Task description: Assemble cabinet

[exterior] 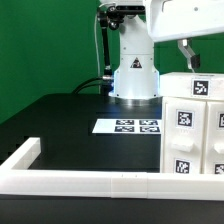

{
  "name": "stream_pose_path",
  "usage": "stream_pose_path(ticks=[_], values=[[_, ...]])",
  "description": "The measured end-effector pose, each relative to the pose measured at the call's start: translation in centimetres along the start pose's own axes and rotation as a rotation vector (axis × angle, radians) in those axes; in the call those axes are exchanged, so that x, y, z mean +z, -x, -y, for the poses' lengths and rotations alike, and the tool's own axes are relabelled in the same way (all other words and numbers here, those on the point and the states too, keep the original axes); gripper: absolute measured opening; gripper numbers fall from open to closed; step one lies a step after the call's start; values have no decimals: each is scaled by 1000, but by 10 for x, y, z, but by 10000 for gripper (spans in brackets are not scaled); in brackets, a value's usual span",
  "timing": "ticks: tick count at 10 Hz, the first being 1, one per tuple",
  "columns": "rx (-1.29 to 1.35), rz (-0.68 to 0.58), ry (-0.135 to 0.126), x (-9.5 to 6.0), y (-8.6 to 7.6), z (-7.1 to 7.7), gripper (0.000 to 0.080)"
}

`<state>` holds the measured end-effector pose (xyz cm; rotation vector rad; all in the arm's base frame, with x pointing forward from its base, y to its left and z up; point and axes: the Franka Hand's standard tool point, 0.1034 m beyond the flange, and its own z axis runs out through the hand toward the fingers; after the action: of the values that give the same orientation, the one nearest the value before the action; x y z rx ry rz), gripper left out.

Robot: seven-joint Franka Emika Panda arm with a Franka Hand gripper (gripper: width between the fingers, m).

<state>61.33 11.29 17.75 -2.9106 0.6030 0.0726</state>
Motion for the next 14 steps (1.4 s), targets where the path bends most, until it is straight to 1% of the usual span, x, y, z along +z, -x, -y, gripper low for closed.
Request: stream_pose_path(ticks=[2, 3, 4, 6, 7, 9, 11, 12, 14], values=[[-123, 0, 2, 0, 0, -1, 648], [-259, -4, 25, 0, -1, -3, 648], [-448, -17, 82, -2, -3, -4, 648], [-808, 7, 139, -1, -8, -7, 648], [-890, 19, 146, 1, -9, -7, 648], [-964, 23, 147, 1, -11, -9, 648], [-1092, 34, 153, 1, -11, -10, 648], [-1246, 48, 182, 1, -12, -10, 648], [-1404, 75, 200, 6, -9, -8, 648]])
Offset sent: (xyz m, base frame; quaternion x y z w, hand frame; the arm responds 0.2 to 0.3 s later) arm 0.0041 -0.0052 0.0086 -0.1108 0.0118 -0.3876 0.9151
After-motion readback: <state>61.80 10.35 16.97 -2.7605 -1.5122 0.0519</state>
